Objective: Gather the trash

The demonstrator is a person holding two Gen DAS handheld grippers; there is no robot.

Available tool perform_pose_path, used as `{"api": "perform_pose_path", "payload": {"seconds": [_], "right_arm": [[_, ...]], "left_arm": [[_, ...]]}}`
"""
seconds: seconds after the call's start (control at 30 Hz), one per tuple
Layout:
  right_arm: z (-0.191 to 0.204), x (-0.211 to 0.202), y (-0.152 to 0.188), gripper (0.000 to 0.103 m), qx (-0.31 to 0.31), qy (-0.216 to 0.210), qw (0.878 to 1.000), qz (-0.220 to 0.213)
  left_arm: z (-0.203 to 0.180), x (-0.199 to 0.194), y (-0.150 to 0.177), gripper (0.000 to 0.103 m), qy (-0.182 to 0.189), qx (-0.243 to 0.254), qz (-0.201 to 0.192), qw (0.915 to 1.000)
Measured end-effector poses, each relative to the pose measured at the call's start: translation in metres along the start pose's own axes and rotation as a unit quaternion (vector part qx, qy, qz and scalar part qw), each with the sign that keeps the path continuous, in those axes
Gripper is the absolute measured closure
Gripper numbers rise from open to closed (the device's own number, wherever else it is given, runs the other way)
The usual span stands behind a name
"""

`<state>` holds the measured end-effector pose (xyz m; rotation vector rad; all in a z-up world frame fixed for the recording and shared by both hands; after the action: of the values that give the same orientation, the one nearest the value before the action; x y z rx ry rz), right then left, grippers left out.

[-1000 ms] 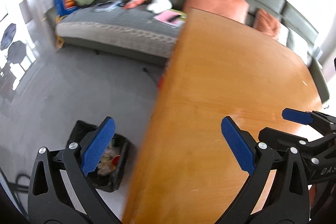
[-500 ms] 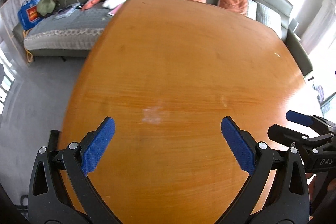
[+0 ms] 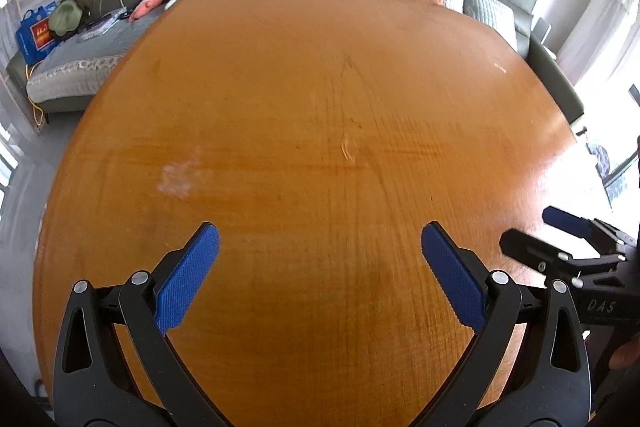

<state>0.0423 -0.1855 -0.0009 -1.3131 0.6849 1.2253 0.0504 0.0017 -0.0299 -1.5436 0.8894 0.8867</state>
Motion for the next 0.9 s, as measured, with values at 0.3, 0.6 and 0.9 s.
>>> {"api": "perform_pose_path", "payload": {"seconds": [0.3,0.6,0.9], "right_arm": [[-0.002,0.005,-0.006,0.003,-0.014,0.038,0.998,-0.038],[-0.012,0.010,-0.003,0.003,-0.033,0.083,0.994,-0.055],[-0.010,0.011,-0.007,0.003,-0.029,0.087,0.994,-0.060]], "left_arm": [[-0.003,0.018,0.009,0.005,-0.009,0.015,0.006,0.9998],[-0.003,0.023,0.007,0.005,-0.027,0.043,-0.007,0.9987],[-0.004,0.026,0.007,0.005,-0.042,0.058,-0.014,0.9973]]}}
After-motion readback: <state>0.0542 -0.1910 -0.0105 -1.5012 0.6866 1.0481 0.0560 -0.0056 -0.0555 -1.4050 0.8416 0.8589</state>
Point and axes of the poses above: each gripper's, at about its wrist camera, not at the fingertips, and x roughly the way its jaws point, z to its left, y to its underside, the point moved 9 cm from there along x, roughly the way its jaws point, and after that the axes turned 8 degrees about z, right-handed, at the moved point
